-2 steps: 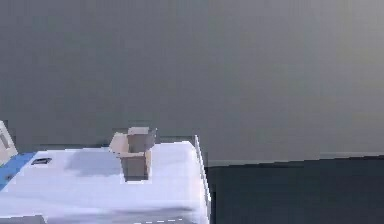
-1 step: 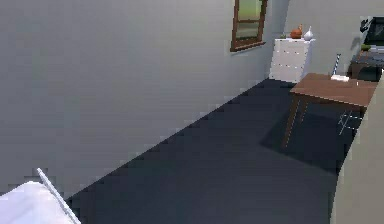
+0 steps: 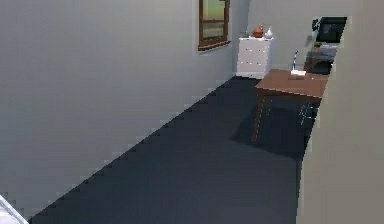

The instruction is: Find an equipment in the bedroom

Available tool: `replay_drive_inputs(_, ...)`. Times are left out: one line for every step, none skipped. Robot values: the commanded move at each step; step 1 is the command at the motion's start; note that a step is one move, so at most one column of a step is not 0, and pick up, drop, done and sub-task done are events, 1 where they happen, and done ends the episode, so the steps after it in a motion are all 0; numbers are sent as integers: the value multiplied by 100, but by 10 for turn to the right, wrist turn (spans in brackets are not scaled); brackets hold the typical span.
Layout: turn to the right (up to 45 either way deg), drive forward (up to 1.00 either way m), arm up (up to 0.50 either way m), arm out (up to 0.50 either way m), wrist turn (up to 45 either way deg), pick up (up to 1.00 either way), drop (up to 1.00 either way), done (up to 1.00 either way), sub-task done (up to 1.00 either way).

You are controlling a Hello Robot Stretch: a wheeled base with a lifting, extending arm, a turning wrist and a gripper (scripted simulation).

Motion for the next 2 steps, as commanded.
replay_drive_inputs(0, 100, 0, 0, 0, 0, 0, 0, 0)
replay_drive_inputs(30, 0, 0, 0, 0, 0, 0, 0, 0)
